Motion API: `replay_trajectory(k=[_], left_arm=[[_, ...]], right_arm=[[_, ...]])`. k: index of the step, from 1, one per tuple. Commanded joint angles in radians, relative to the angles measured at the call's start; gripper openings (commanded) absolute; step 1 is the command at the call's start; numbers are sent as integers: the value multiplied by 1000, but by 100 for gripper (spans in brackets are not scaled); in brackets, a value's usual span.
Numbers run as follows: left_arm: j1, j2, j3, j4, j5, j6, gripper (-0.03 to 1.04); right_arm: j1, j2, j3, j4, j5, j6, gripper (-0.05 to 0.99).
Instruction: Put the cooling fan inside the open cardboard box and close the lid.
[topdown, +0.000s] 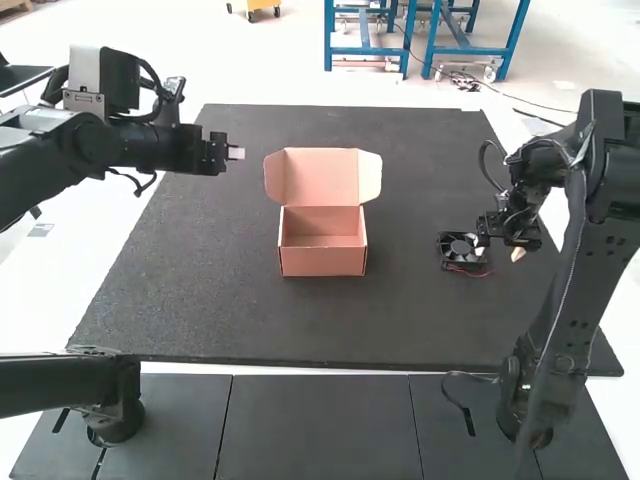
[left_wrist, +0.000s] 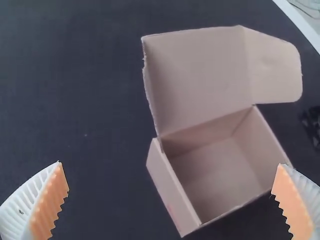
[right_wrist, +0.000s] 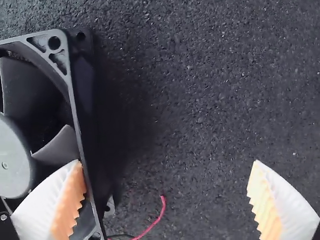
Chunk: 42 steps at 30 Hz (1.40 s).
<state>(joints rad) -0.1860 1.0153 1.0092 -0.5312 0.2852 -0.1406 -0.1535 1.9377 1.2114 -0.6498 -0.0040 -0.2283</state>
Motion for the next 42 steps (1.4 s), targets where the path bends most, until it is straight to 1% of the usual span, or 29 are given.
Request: replay_trajectory(k=[1,2,3,5,9,12,15,16,18,19,20,21,24,27,30,33,34,35,40,42], left_arm=[[2,-12,48,4,9,-10,96],[2,-12,51,2,9,-10,96],[2,-12,52,2,9,-10,96],[2,-12,54,0,9,-10,96],[2,-12,55,0,9,-10,96],[2,-12,57,-4,9,-10,96],[2,-12,57,-6,9,-11,96],[2,-12,60,-6,9,-11,96],[2,-12,60,-9,9,-11,96],[2,-12,60,-9,9,-11,96],[2,-12,62,-9,9,-11,96],[2,-12,63,-9,9,-11,96],[2,-12,62,-10,9,-11,96],[2,-12,55,-9,9,-11,96],[2,-12,51,-1,9,-11,96],[3,-12,46,7,9,-11,96],[5,-12,43,11,9,-11,96],[8,-12,40,16,9,-13,96],[14,-12,22,28,9,-13,96],[20,-12,11,34,8,-13,96]], right_arm=[[12,23,4,-14,-7,-2,72],[15,24,4,-14,-7,-2,72],[19,26,4,-19,-7,-2,68],[28,32,2,-22,-17,0,53],[35,38,-1,-22,-60,-2,29],[48,46,-3,-27,-67,1,26],[54,53,-3,-40,-103,6,8],[55,55,-3,-42,-117,7,6],[60,56,-6,-50,-126,9,4],[63,55,-7,-50,-128,21,3],[63,55,-9,-48,-136,40,-1],[60,56,-9,-48,-142,63,-1],[60,56,-6,-48,-165,87,-1],[60,49,2,-48,-175,89,-1],[55,24,28,-50,-215,86,-1],[52,-36,57,-50,-241,87,-1],[51,-51,65,-50,-260,87,-1],[49,-69,76,-53,-263,87,-1],[51,-152,112,-157,-309,81,-1],[51,-192,108,-185,-309,81,-1]])
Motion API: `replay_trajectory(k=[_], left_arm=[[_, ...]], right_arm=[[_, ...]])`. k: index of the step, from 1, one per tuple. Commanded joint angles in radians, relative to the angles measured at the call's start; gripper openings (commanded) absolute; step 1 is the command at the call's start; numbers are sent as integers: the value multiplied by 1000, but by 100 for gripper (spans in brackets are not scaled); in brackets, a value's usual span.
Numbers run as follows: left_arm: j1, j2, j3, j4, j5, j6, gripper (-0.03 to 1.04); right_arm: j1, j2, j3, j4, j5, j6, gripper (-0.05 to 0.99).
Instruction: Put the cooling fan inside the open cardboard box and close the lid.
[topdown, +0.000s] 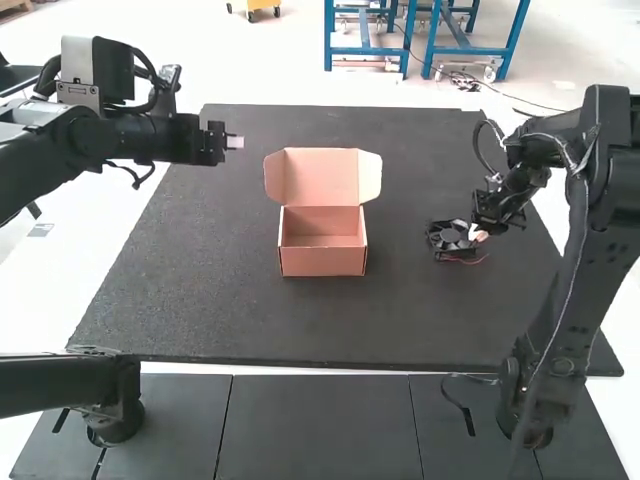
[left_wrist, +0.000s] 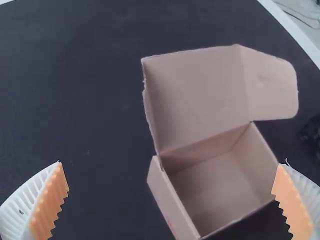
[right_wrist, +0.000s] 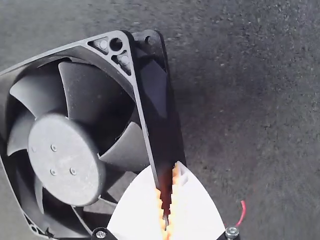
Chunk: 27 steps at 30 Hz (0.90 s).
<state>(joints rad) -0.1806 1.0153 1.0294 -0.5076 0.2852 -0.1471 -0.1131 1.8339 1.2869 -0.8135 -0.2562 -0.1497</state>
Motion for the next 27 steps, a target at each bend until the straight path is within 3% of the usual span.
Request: replay_trajectory(k=[1,14,16,24,27], left_arm=[[16,-12,-17,14,8,-6,96],[16,-4,-95,57,0,-5,96],[15,-6,-97,44,0,-3,96],[12,-29,-103,-9,3,4,96],[10,-50,-115,-22,3,3,96]], right_arm=[[10,-110,31,-32,-58,2,-1],[32,-404,-67,-145,-193,59,-1],[62,-444,-81,-145,-230,93,-1],[311,-547,-113,-141,-233,265,-1],[398,-578,-118,-81,-232,361,-1]])
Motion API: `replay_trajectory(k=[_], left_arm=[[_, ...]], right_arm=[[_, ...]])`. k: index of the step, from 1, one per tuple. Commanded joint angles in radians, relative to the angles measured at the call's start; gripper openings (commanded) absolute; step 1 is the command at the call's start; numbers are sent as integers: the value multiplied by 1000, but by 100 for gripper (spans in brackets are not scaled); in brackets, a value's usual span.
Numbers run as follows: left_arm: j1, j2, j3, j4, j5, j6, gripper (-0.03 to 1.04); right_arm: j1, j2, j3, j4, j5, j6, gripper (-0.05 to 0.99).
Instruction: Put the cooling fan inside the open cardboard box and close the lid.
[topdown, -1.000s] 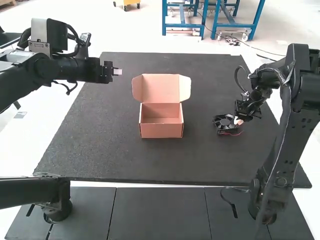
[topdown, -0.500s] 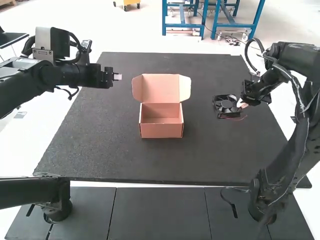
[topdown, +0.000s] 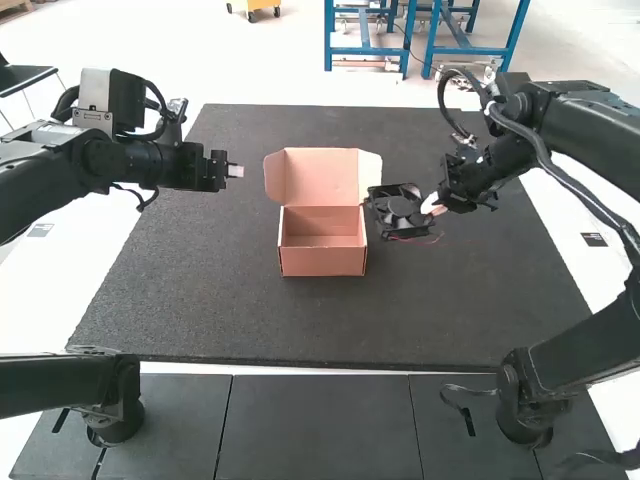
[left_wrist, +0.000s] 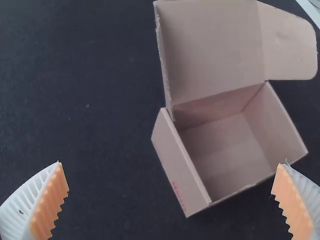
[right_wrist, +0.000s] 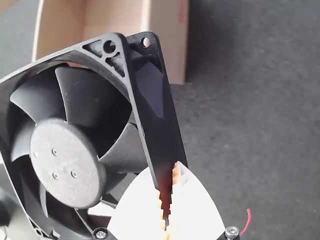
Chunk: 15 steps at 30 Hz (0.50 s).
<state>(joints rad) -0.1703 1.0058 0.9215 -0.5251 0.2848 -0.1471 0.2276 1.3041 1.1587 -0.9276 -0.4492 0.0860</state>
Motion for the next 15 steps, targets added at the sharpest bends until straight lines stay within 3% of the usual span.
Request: replay_trajectory(k=[1,4,15], left_arm=[[0,-50,-12,-9,4,3,96],[2,-81,-24,-19,4,-2,96],[5,-177,-49,-75,5,-28,96]], right_arm=[[85,-55,9,53,-36,161,-1],[157,-65,2,85,-34,230,-1],[240,-23,-37,187,-20,268,-1]])
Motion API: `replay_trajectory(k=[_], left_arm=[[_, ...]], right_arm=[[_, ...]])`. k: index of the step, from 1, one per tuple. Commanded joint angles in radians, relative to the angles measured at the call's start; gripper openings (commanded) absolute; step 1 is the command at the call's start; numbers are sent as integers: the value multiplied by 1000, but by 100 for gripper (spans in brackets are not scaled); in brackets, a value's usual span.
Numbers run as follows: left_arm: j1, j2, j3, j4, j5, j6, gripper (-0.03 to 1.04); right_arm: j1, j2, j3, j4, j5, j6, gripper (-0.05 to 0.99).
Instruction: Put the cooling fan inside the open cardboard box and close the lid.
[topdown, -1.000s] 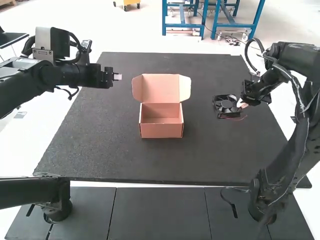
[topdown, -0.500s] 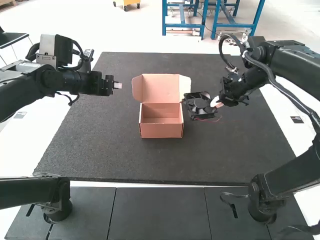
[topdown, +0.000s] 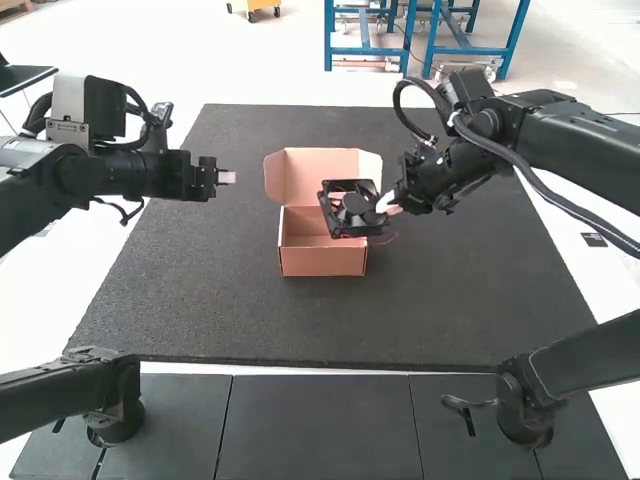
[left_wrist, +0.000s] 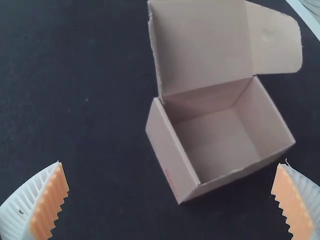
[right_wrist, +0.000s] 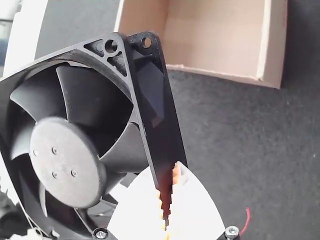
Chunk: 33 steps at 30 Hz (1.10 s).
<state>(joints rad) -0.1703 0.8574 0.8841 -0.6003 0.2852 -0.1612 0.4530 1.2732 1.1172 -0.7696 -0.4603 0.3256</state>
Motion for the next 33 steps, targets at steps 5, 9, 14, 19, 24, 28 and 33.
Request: replay_trajectory(k=[5,9,14,19,24,28,33], left_arm=[[0,-69,-36,-12,5,-21,96],[0,-89,-47,-15,5,-24,96],[5,-95,-45,-16,5,-31,96],[5,-95,-45,-10,5,-47,96],[3,-95,-40,0,5,-52,96],[5,-95,-39,4,5,-58,96],[2,-97,-37,11,5,-72,96]], right_arm=[[32,57,6,79,25,26,-1],[59,103,7,115,38,13,-1],[88,166,24,144,48,3,-1],[108,233,53,151,52,-19,-1],[118,302,92,170,52,-23,-1],[119,361,142,170,52,-26,-1],[128,431,205,161,52,-17,-1]])
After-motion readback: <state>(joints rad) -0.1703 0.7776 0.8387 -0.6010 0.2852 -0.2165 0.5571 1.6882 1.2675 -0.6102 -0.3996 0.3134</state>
